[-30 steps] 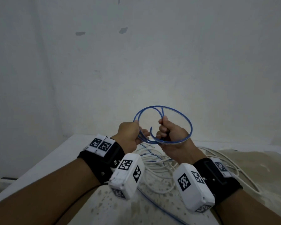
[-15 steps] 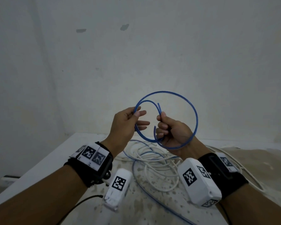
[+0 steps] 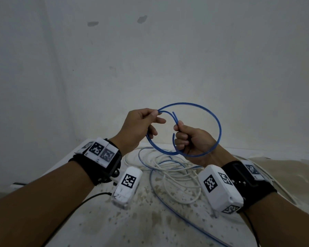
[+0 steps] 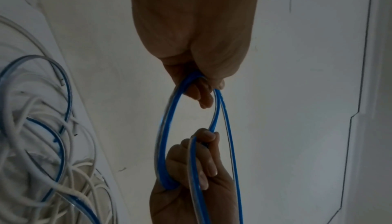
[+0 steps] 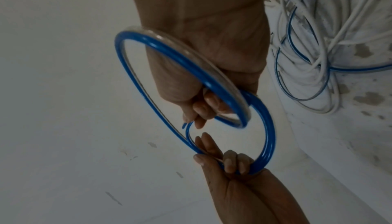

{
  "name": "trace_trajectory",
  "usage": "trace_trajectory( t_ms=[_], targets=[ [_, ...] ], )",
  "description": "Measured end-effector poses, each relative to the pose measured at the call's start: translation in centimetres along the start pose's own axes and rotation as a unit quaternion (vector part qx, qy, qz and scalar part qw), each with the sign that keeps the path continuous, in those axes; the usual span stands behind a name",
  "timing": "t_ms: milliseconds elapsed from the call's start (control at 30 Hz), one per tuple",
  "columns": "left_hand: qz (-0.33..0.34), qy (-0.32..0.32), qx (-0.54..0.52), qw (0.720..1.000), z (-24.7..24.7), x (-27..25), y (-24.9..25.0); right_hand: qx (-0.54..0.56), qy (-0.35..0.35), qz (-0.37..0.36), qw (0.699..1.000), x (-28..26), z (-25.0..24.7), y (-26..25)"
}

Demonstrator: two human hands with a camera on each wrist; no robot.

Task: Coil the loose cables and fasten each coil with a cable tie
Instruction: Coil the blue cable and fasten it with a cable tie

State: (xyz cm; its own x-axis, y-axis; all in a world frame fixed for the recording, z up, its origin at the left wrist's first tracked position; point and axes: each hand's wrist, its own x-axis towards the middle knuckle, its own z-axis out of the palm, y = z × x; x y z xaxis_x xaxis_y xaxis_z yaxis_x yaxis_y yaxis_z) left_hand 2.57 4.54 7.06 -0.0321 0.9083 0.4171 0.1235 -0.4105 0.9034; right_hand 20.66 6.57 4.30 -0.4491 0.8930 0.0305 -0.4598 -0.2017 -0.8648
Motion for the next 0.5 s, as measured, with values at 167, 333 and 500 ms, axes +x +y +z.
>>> trace_trajectory(
  t_ms=[167, 333, 500],
  targets=[
    [0.016, -0.019, 0.030, 0.999, -0.3, 0.3, -0.4, -0.030, -0.012, 0.022, 0.999, -0.1, -0.3, -0.2],
    [0.041, -0.071, 0.084, 0.993, 0.0, -0.5, -0.7, -0.047, -0.022, 0.053, 0.997, -0.7, -1.1, 0.2],
    [0.031, -0.072, 0.117, 0.990, 0.0, -0.5, -0.9, -0.056, -0.019, 0.044, 0.997, -1.0, -1.5, 0.9]
  ],
)
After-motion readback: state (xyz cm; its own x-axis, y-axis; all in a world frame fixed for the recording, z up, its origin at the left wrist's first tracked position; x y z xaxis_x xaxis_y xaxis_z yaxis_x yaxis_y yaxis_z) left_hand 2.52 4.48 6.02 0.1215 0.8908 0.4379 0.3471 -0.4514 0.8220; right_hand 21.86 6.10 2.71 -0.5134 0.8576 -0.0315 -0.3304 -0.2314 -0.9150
